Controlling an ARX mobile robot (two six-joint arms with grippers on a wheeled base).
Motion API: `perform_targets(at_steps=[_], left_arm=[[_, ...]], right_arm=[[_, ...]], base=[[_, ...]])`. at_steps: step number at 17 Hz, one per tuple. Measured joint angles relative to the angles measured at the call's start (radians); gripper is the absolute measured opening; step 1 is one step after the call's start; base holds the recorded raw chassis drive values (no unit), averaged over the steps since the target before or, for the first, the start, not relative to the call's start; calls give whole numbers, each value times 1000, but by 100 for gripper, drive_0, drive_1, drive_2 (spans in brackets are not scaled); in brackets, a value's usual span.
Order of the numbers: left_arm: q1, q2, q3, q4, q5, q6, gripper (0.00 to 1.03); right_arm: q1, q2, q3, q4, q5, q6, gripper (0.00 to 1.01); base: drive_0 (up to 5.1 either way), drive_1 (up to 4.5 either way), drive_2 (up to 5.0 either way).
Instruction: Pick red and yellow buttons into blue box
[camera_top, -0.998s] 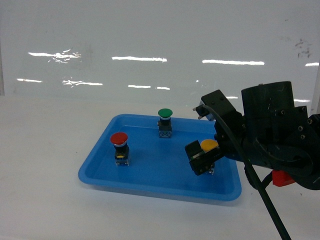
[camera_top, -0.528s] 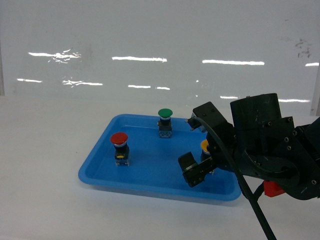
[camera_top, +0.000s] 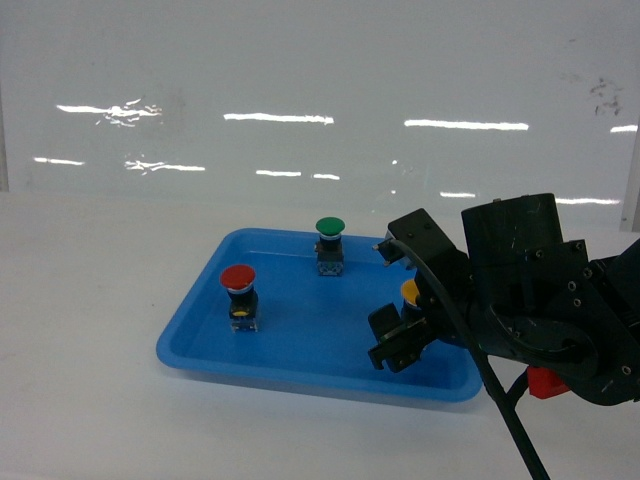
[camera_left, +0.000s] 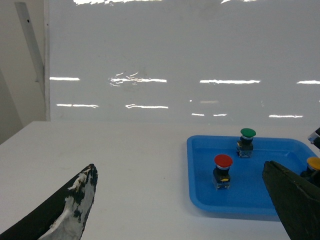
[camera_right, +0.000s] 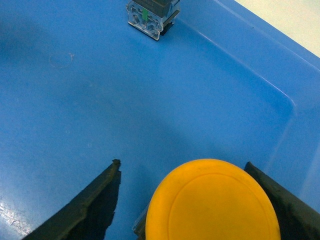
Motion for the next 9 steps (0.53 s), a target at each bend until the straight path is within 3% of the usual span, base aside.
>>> perform_targets(at_steps=[4,8,9], left_arm=[[0,0,0,0,0,0,98],[0,0,0,0,0,0,98],[0,0,0,0,0,0,98]], right_arm=[[0,0,0,4,0,-1,34],[-5,-13,-19,13,3,3,30],[-43,-159,-144,21,-33,45,29]], base=[[0,0,0],[0,0,0],[0,0,0]])
